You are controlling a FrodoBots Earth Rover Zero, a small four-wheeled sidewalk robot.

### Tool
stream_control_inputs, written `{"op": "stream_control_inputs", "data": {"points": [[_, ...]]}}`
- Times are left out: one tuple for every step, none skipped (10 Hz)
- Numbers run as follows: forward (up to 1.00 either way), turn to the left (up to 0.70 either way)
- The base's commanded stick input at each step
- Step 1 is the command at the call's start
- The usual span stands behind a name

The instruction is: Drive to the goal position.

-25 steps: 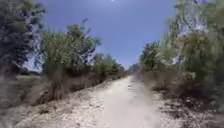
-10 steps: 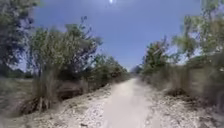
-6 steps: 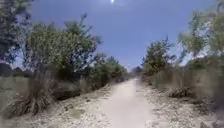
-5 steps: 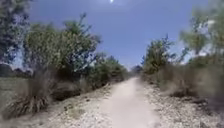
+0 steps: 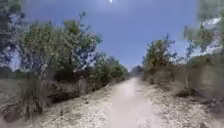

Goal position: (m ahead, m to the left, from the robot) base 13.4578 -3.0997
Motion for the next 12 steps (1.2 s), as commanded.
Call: {"op": "stream_control_inputs", "data": {"points": [[0.45, 0.0], [0.45, 0.0], [0.45, 0.0], [0.45, -0.02], [0.45, -0.23], [0.45, -0.27], [0.45, -0.27], [0.45, -0.27], [0.45, -0.27], [0.45, -0.27], [0.45, -0.27], [0.45, -0.27]]}}
